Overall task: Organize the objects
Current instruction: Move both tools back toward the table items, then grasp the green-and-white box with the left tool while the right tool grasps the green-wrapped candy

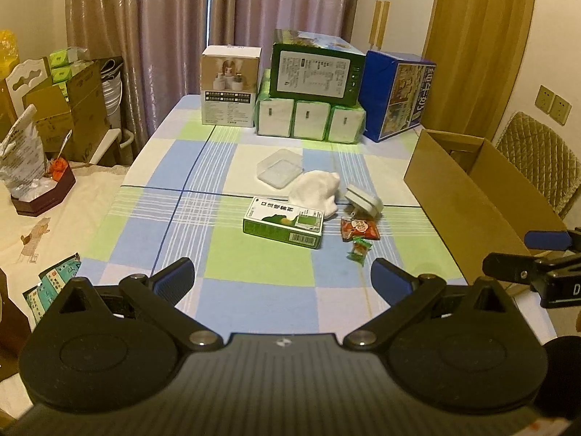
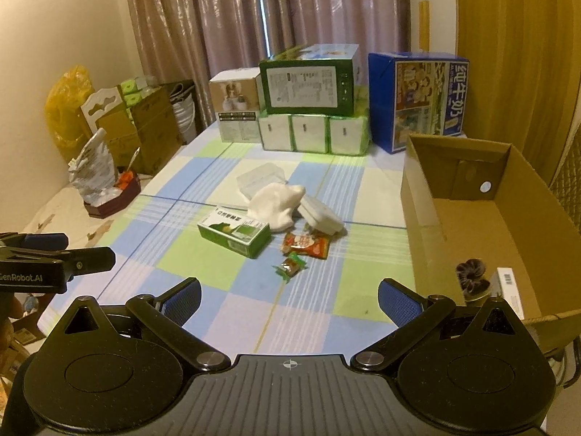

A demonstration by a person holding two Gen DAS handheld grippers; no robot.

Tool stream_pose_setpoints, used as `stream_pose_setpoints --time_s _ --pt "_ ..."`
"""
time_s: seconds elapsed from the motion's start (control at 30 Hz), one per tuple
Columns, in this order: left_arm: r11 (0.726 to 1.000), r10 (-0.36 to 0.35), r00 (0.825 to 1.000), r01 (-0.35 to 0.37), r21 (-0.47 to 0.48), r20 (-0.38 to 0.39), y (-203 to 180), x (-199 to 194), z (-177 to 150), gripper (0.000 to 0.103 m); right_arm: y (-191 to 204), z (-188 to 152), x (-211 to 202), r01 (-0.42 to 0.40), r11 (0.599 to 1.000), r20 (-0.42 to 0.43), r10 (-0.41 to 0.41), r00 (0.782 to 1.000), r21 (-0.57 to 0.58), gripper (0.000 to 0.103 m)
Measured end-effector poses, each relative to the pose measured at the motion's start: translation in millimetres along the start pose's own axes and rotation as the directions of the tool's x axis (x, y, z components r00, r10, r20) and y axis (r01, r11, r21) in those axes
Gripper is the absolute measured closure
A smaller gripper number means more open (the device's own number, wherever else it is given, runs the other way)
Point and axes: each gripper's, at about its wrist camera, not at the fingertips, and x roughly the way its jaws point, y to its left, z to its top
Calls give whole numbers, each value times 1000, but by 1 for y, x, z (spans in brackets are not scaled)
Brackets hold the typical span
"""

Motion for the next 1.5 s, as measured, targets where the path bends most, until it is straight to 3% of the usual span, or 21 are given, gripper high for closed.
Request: stream_pose_setpoints --time_s 0.6,0.97,1.1,1.3,1.5 --pt "1000 -1 999 1 7 -45 7 27 -2 1 -2 -5 27 -14 1000 -35 14 999 12 2" --pt "997 -42 994 47 54 -100 19 72 -1 1 -8 -6 70 1 1000 -72 0 997 13 3" --pt "992 -40 992 53 111 -120 18 94 6 1 -14 -6 92 -18 999 -78 20 997 33 20" --pt "979 -55 989 80 185 -138 20 131 14 1 -19 -7 130 -27 999 -128 30 991 30 34" --pt "938 -38 989 85 336 -144 20 174 18 2 -17 -8 162 -17 1000 -131 17 991 2 38"
